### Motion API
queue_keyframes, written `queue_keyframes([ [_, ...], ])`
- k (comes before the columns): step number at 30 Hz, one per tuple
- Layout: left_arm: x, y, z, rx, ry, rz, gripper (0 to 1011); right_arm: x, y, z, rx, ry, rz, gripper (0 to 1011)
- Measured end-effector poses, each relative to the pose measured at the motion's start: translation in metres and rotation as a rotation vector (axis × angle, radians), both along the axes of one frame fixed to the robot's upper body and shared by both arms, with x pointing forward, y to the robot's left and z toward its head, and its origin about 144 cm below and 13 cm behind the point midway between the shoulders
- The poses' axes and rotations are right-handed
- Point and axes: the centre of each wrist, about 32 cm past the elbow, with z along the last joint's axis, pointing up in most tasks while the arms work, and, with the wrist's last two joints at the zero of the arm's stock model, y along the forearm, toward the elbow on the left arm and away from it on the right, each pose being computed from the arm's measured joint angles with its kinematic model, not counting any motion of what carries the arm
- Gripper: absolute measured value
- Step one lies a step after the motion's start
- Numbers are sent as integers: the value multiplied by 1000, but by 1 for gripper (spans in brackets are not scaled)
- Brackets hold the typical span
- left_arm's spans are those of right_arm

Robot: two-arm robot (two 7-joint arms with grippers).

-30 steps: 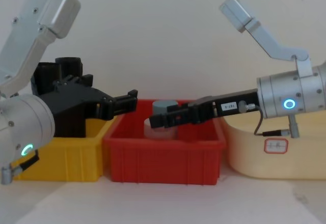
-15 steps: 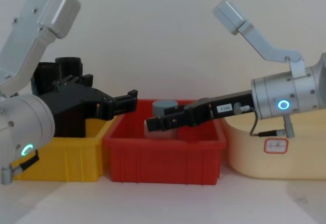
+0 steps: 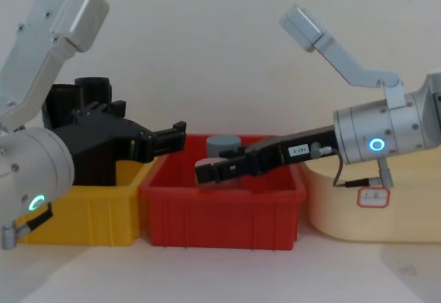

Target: Pick up the garbage bag with the one hand and transfer it to the other hand.

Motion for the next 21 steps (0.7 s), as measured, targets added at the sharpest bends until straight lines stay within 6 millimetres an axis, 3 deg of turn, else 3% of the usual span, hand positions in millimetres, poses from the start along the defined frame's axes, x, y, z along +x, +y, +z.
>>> queue_keyframes([
  [12,0,0,0,0,0,0,1001,2,1,-2,3,8,-10,1002],
  [21,0,0,0,0,0,0,1001,3,1,-3,4,10,-13,804],
])
